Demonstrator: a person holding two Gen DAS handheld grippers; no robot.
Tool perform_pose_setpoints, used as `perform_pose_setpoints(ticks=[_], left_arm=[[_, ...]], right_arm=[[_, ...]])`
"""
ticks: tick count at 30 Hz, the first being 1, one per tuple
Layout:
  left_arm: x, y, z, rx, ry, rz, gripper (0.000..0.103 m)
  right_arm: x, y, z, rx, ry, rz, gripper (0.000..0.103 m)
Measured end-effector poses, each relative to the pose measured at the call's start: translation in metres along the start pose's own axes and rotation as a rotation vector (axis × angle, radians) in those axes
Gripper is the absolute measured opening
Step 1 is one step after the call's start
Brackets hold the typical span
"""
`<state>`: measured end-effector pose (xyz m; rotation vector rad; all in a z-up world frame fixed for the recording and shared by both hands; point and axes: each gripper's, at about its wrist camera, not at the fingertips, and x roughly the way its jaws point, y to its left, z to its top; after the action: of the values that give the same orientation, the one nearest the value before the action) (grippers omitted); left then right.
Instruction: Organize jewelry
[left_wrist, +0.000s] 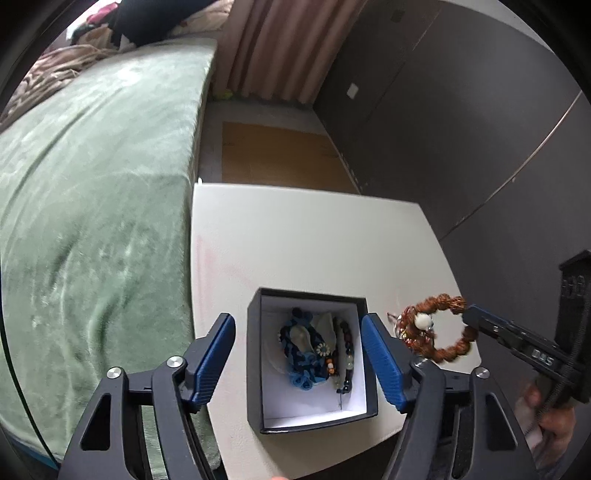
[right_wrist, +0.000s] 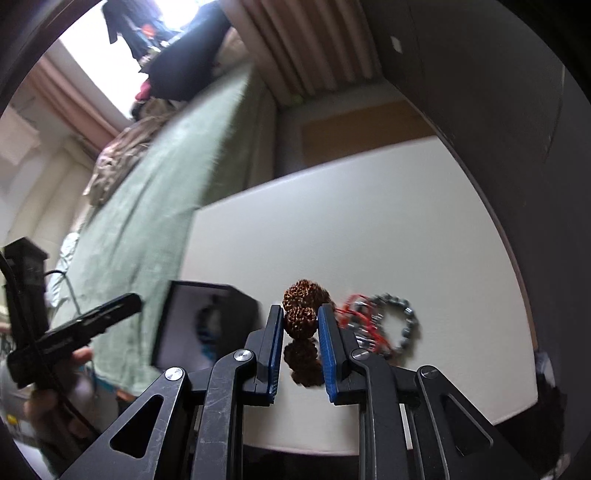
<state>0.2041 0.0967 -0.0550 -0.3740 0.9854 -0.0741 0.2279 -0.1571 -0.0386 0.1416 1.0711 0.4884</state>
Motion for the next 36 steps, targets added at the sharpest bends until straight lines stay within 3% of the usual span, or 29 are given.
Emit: perform_pose_setpoints(ticks=[7,11,14,16,18,26,36], left_arm=[[-0.01,0.016,0.001,-0.053,-0.023,0.005,0.076],[-0.018,0.028,0.003,-0.076,-0.064,0.012,0.095],[-0.026,0.037,0.004,-0.098,-0.111,0.016,0.103],[-0.028,0.042,0.004,-0.105,-0.13,0.008,0.103],[-0.028,0.042,0.004,-0.099,-0.128,0.004,0.103],[-0.023,0.019,0.007,-0.038,-0.138,-0.032,0.103],[0.001,-0.031,0.004,0.075,-0.073,-0.06,0.103]], right_arm=[[-0.038,0.041,0.001,-0.051,-0.106,0.12,0.02],[-0.04,0.063,-0.002,-0.077,-0.118,0.231,0.02],[-0.021,0.075,-0.002,-0.084,-0.071,0.299,0.021],[-0.001,0.075,-0.004,-0.085,0.003,0.257,0.023],[0.008,0.072,-0.006,-0.088,0.029,0.211,0.034],[-0.006,0.036,-0.004,-0.041,0.005,0.156,0.071],[-0.027,-0.016,-0.004,0.032,0.002,0.095,0.073]])
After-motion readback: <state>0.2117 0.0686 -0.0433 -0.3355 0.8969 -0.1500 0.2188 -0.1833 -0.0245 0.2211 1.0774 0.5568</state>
